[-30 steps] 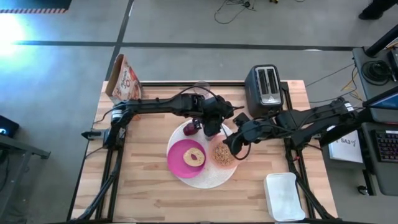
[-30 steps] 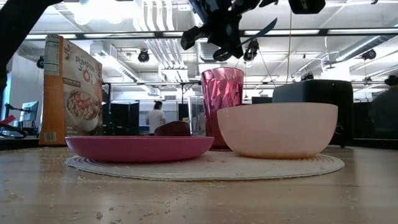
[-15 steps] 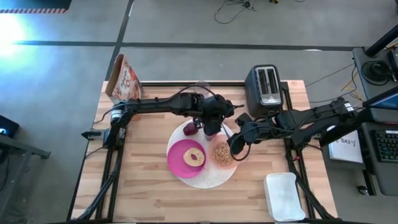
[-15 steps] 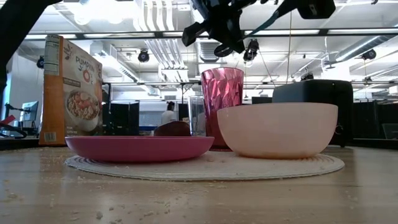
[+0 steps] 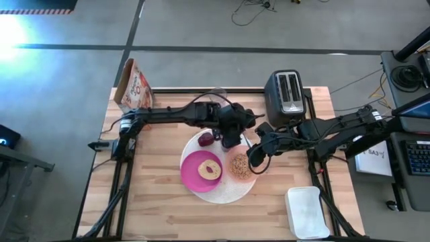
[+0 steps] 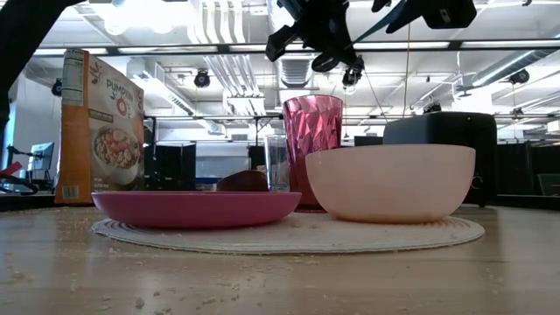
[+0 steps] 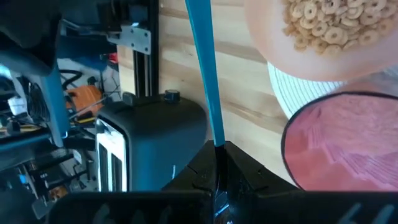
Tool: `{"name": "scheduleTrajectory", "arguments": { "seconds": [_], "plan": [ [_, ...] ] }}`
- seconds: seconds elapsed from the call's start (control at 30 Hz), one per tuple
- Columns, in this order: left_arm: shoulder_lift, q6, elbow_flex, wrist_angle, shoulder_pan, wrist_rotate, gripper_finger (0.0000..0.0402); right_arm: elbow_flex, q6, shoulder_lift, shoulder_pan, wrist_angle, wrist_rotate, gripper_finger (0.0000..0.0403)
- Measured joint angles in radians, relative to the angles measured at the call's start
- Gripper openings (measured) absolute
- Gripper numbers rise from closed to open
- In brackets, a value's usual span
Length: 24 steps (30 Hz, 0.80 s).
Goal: Arrange a breakfast setting
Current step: Put the blue spoon to the right of the white tablemat
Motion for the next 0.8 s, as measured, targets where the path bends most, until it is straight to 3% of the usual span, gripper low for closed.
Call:
{"name": "scheduleTrajectory", "arguments": {
  "seconds": [0.23,0.6,0.8],
  "plan": [
    [0.0,0.002,0.0,0.014,-0.002,0.0,0.0,0.0,-0.001,0.0,-0.003,0.0,0.004,0.0126],
    [0.0,-0.009,0.005,0.026,-0.005,0.0,0.0,-0.002,0.004,0.001,-0.01,-0.016,0.008,0.0017],
    [0.0,-0.014,0.005,0.035,-0.006,-0.001,0.0,-0.002,0.007,0.001,-0.01,-0.044,0.011,0.001]
  ]
}}
